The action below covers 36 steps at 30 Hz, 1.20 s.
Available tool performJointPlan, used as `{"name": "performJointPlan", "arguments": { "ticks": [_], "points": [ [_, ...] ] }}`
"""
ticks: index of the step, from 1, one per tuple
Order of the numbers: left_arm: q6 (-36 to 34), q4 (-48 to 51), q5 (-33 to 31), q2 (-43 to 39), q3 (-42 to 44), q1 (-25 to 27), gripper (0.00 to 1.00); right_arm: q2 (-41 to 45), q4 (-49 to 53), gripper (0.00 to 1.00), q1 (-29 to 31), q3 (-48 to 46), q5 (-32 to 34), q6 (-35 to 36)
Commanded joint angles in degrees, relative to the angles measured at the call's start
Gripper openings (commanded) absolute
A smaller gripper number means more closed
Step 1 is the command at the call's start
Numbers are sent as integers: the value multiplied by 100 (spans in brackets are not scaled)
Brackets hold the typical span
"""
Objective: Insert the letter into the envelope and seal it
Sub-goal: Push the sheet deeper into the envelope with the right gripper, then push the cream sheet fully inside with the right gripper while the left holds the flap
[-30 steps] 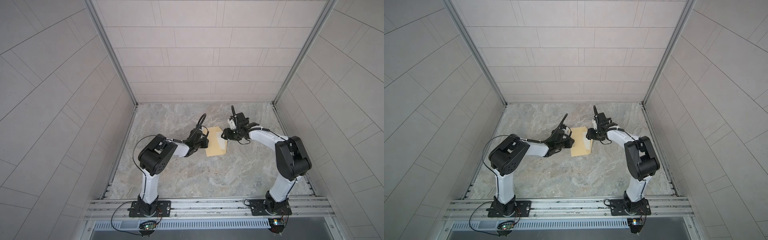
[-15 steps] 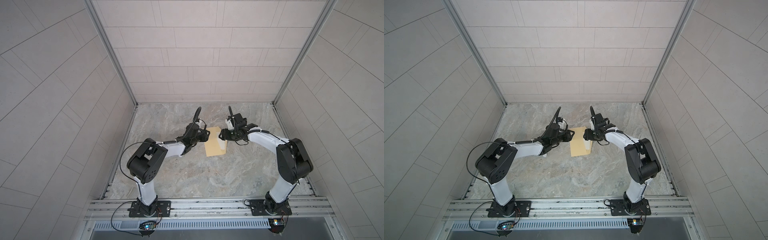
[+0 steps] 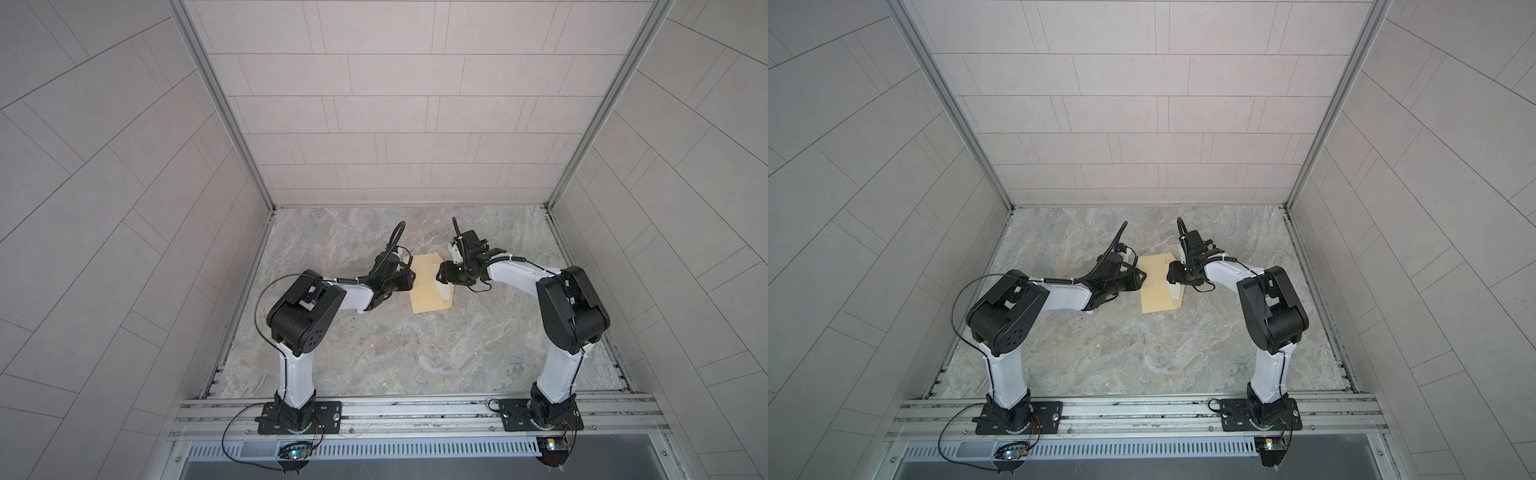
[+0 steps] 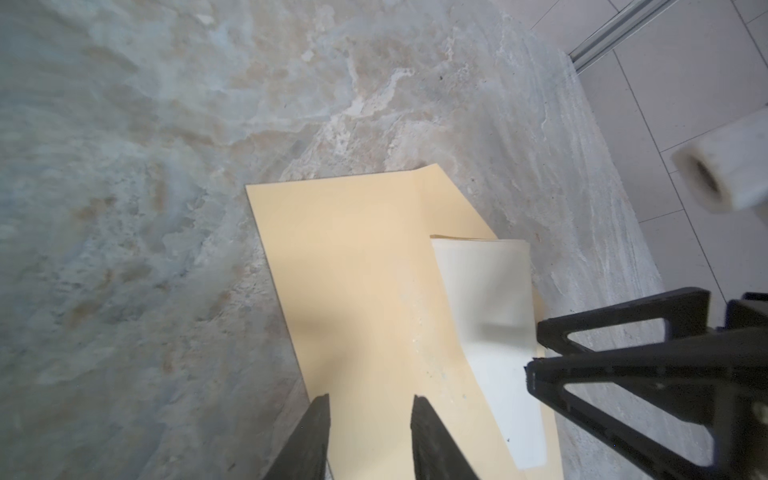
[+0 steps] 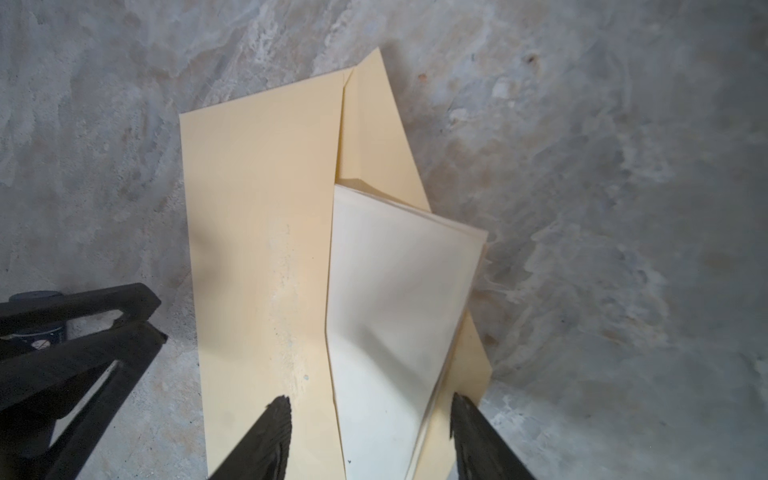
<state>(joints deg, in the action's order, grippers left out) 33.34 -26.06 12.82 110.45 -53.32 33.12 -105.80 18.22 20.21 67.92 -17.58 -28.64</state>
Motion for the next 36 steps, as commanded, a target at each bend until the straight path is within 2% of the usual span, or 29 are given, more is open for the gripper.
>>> {"name": "performJointPlan", "arguments": {
  "ticks": [1,16,36],
  "points": [
    [-82,-16,28,166,-100,-18,36,-124,-20,61,1,136,9,-55],
    [-11,-155,163,530,-205,-25,28,-492,-47,60,1,318,-212,-19],
    [13,-206,185,657,-273,-25,27,-910,-186,60,269,597,-577,-87]
  ]
}}
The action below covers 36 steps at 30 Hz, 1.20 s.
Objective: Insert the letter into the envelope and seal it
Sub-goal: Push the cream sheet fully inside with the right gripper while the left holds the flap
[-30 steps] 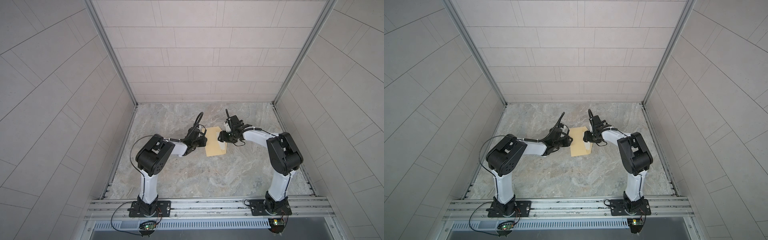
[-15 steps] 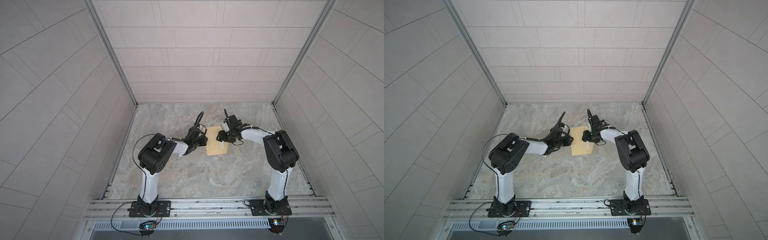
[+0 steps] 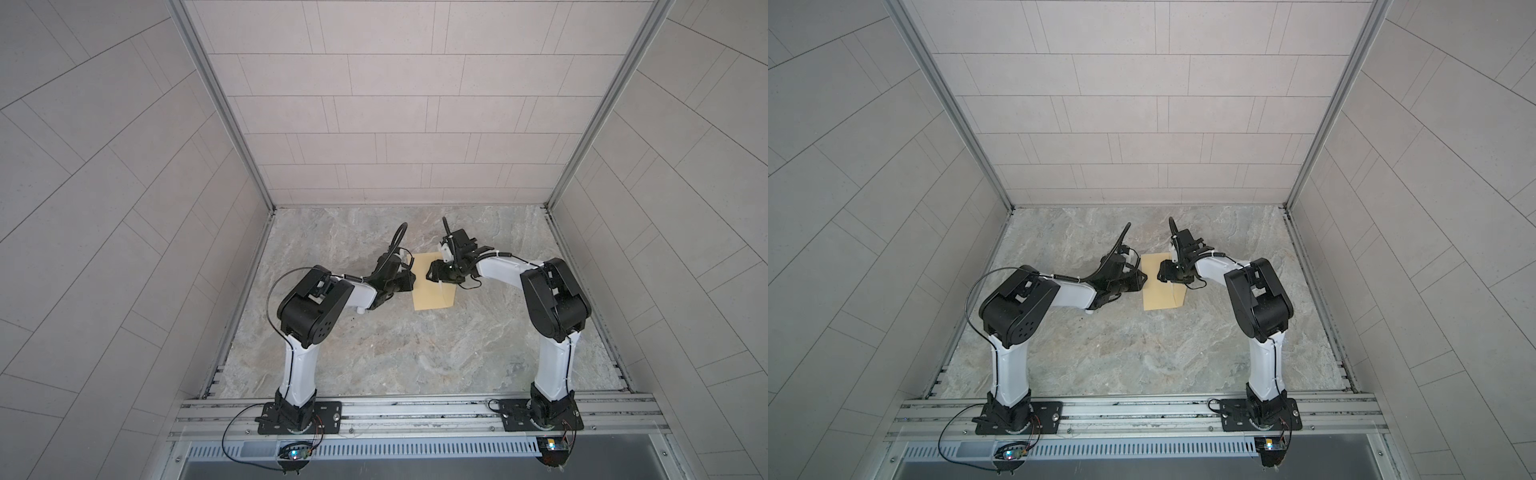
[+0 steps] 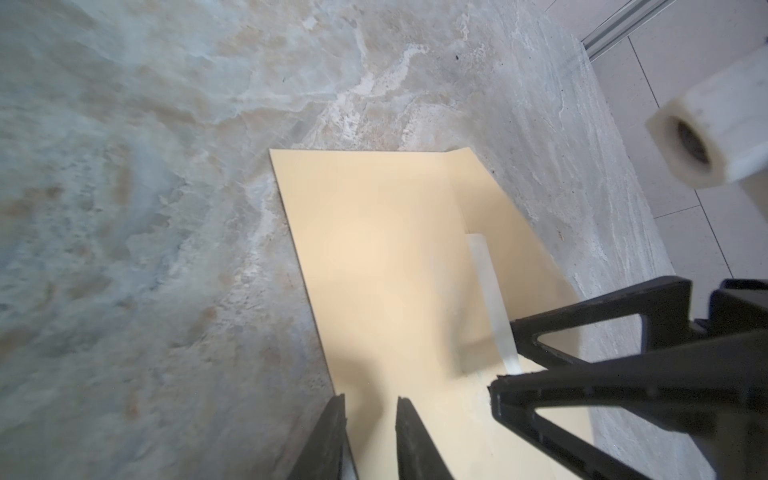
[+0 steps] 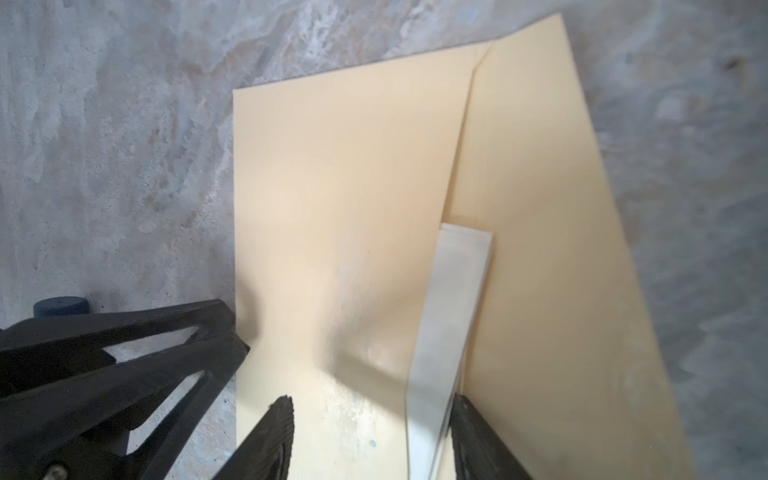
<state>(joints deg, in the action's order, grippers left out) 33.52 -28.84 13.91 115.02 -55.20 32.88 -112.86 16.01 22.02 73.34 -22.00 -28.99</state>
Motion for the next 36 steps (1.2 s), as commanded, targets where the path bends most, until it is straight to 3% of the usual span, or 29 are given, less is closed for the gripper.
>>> {"name": "performJointPlan", "arguments": {
  "ticks": [1,18,28,36],
  "points": [
    [-3,72,76,208,-88,0,27,-223,29,60,99,74,-159,-59],
    [6,61,89,199,-88,1,27,-181,-219,61,97,31,-411,-124],
    [-78,203,-31,-94,-14,-9,30,528,-154,62,-202,-99,-204,-92],
    [-214,328,-131,-601,51,-34,38,1225,-98,63,-276,-269,-93,-14]
  ]
}}
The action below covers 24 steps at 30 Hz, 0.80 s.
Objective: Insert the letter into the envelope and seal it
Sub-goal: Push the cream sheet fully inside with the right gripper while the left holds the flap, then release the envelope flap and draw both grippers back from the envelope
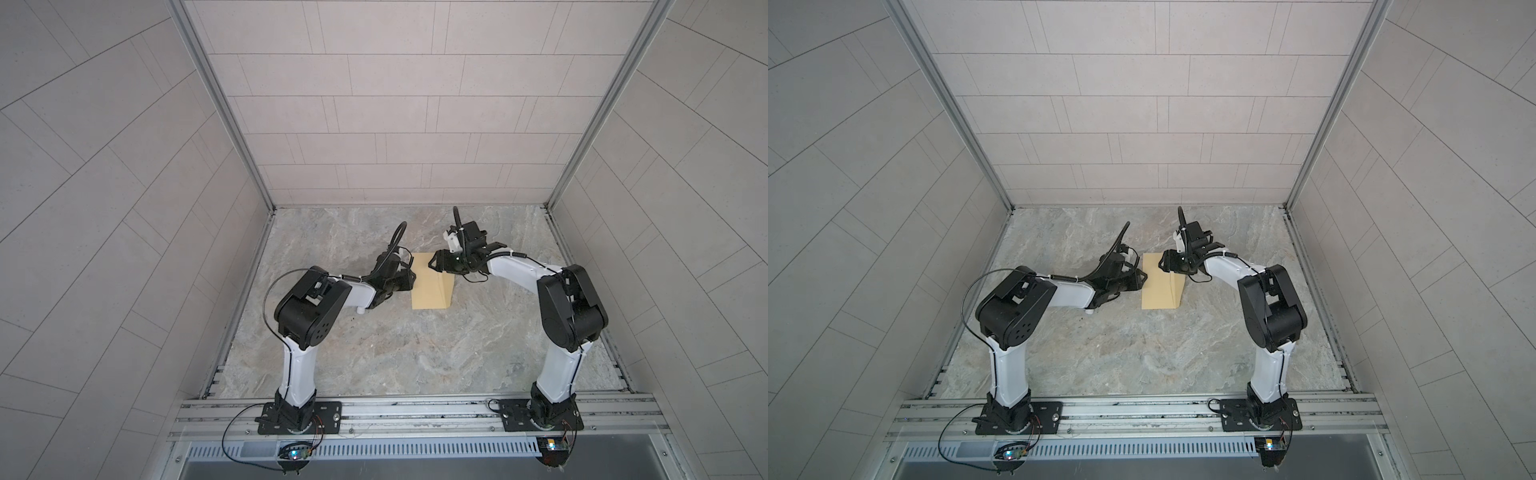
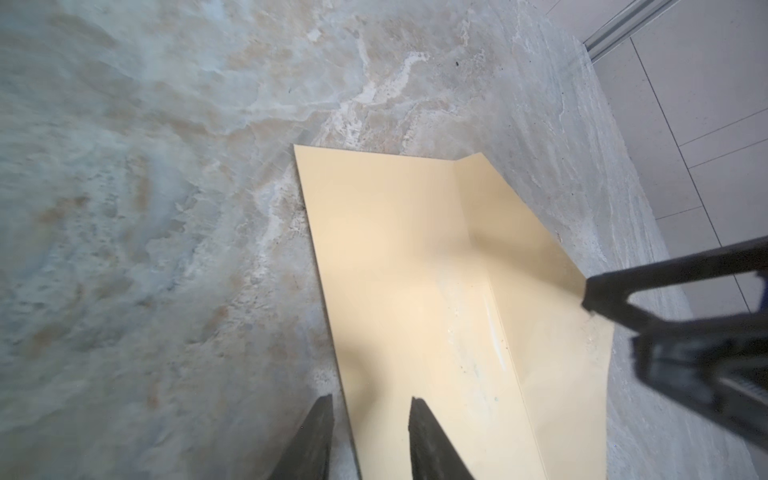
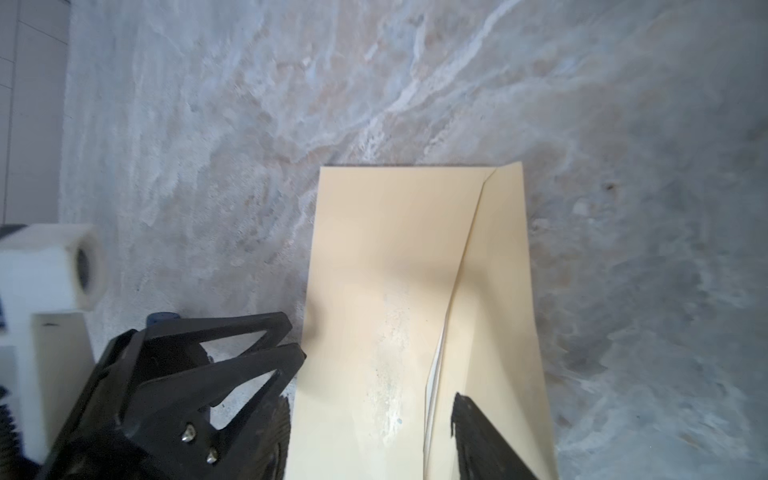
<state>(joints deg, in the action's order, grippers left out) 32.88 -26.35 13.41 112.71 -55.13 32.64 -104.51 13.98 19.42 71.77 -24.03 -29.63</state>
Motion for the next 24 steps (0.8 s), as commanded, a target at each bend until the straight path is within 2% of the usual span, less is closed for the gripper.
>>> {"name": "performJointPlan", "arguments": {
  "ticks": [1,14,15,20,24],
  "points": [
    [-212,136,-119,-463,47,-12,39,524,105,63,-17,-156,146,89],
    [-1065,929,-695,-2202,353,-25,53,2050,211,63,-181,-816,373,613],
    [-1182,1074,-776,-2392,378,-25,54,2160,213,70,-197,-879,421,604],
    [-1666,1506,-1168,-3197,644,-38,59,2664,-75,71,-227,-1300,626,641],
    [-1712,1678,-1282,-3717,826,-44,62,3108,-384,84,-237,-1722,732,556]
  ]
}}
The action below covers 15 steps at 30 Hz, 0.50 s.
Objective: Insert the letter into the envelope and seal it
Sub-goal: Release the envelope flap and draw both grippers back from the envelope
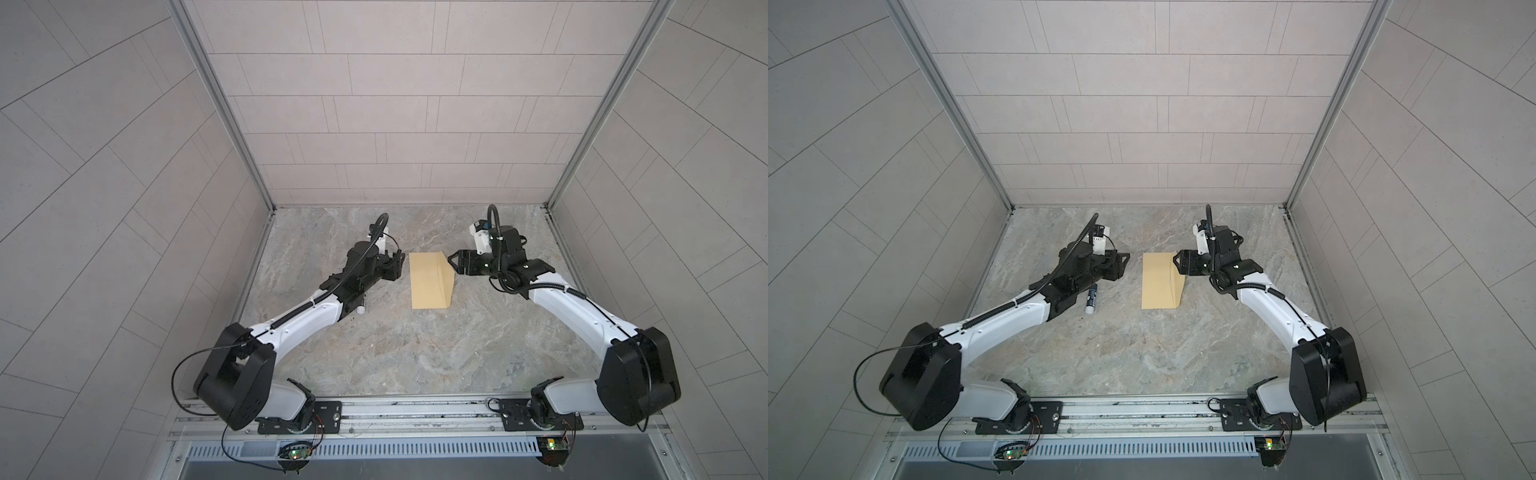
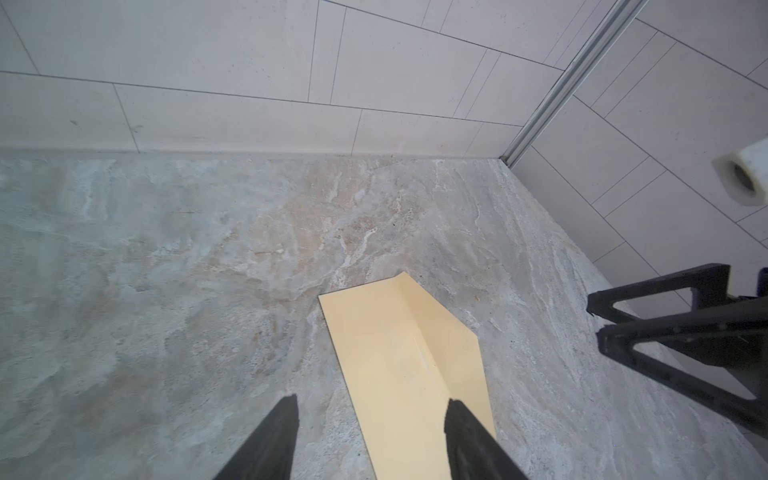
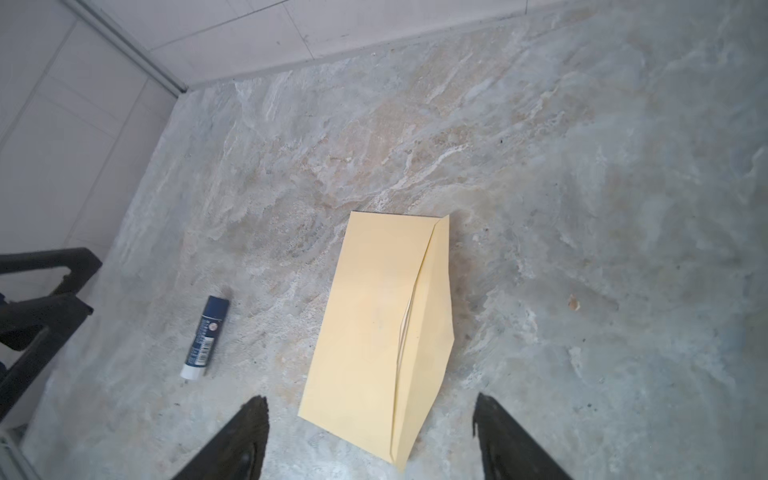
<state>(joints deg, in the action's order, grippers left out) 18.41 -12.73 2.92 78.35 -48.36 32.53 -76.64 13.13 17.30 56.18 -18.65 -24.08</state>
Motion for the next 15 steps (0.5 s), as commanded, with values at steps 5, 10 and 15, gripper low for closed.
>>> {"name": "performJointPlan", "arguments": {
  "ticks": [5,10,15],
  "points": [
    [-241,494,-385,-746,336,-37,69,544,-344,86,-26,-311,126,-35],
    [-204,802,-396,-994,469,-36,71,451,-525,86,-25,-413,-133,-198],
    [166,530,-292,-938,697,-36,72,34,-696,87,-18,-347,-377,-451]
  ]
}}
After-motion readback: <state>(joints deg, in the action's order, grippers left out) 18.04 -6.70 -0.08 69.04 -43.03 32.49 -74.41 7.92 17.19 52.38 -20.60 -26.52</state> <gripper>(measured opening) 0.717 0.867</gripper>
